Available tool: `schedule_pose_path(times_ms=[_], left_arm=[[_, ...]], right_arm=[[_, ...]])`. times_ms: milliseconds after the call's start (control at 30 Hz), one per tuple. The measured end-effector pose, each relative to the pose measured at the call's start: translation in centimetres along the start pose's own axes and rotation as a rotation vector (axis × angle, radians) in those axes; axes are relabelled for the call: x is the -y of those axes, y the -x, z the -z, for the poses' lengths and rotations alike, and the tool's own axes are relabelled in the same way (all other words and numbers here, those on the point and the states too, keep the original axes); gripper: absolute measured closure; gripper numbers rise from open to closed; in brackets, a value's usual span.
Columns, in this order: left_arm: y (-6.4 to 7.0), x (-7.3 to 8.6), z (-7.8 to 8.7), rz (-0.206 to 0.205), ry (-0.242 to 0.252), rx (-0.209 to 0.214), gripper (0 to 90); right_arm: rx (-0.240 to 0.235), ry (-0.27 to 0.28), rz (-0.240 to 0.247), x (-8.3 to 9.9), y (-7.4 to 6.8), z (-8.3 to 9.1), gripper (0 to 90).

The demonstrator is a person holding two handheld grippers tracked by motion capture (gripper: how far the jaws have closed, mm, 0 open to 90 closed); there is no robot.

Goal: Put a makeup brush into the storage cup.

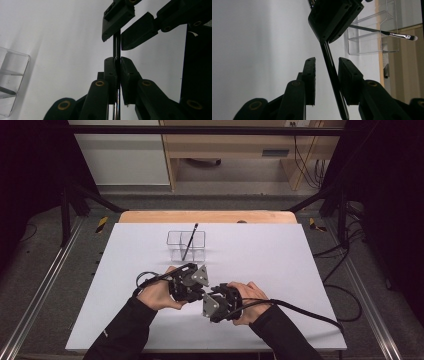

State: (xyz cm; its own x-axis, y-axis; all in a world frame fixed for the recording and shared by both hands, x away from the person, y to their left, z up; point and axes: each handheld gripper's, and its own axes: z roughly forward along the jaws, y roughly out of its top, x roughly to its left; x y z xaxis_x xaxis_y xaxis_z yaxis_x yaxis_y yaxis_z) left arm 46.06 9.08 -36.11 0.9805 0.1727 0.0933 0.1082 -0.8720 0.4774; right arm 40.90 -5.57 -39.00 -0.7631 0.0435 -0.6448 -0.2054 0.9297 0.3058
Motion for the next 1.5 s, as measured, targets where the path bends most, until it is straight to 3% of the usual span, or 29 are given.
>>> schedule_pose_path(times_ms=[400, 967, 1367, 1500], left_arm=[[0.2, -0.13, -0.2, -0.02, -0.014, 0.009, 83.4], [0.24, -0.14, -0.1, -0.033, -0.015, 0.024, 83.4], [0.27, 0.05, 0.27, -0.051, 0.023, 0.029, 82.3], [0.13, 0.22, 0.73, -0.037, 0.065, 0.011, 72.0]], right_arm=[[-0.014, -0.004, 0.019, 0.04, 0.03, 0.01, 78.4], [-0.045, -0.014, 0.036, 0.06, -0.06, 0.07, 82.3], [-0.086, -0.013, 0.021, 0.11, 0.02, 0.16, 84.3], [-0.091, -0.028, 0.011, 0.25, 0.08, 0.18, 84.3]])
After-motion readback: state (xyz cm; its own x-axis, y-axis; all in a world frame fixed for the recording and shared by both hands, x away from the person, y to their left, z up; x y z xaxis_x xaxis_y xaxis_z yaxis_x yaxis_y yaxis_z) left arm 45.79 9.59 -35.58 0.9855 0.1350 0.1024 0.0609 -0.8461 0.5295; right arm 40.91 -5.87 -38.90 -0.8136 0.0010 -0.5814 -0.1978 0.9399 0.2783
